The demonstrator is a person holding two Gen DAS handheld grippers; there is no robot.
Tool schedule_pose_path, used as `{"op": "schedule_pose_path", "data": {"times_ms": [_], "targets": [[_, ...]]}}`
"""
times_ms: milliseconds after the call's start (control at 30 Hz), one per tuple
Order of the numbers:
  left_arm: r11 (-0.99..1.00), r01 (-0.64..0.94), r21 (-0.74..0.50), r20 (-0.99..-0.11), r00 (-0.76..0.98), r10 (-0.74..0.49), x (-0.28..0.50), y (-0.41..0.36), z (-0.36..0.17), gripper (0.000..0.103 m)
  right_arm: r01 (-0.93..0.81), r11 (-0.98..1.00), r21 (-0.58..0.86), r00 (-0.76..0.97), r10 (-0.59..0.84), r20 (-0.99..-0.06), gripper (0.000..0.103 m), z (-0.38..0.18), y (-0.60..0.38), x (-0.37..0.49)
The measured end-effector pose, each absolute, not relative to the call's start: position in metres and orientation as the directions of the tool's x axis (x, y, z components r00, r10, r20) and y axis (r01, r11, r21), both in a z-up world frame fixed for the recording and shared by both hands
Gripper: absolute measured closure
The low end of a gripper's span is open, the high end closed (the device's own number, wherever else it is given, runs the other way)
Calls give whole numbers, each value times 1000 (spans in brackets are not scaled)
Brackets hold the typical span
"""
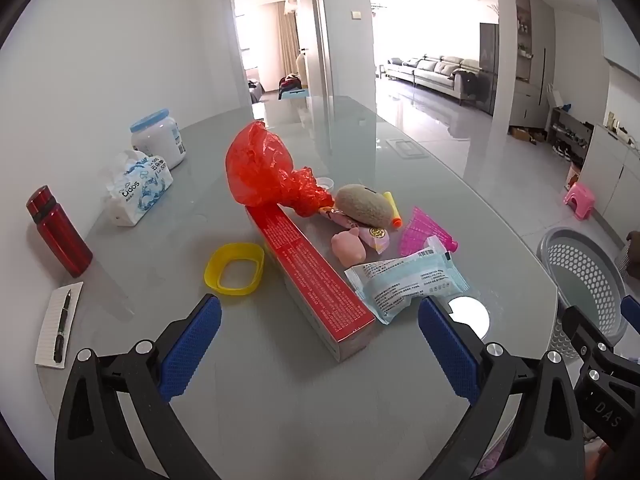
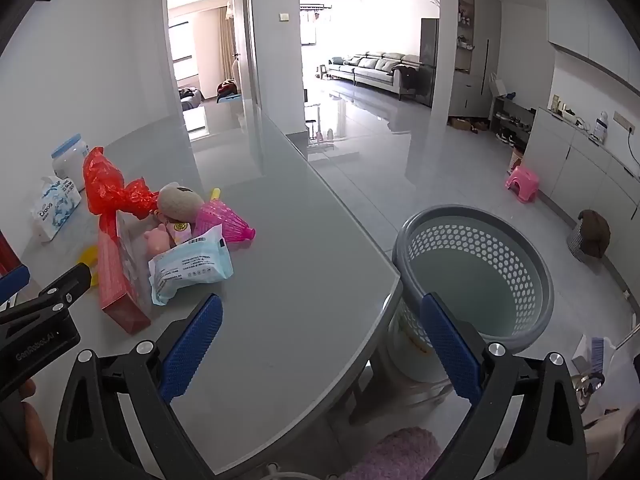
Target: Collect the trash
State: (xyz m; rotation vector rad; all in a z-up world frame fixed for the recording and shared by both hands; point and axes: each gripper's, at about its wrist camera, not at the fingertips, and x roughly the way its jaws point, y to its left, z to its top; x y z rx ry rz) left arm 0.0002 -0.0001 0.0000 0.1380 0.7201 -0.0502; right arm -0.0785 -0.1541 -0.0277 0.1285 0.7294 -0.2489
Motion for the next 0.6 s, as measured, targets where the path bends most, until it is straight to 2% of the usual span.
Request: {"op": "schedule_pose_path", "data": {"times_ms": [600], "targets": [[992, 87, 87, -665, 747, -7, 2, 6, -1, 6, 251, 967, 40, 720, -159, -676, 8, -27, -151, -79]]}}
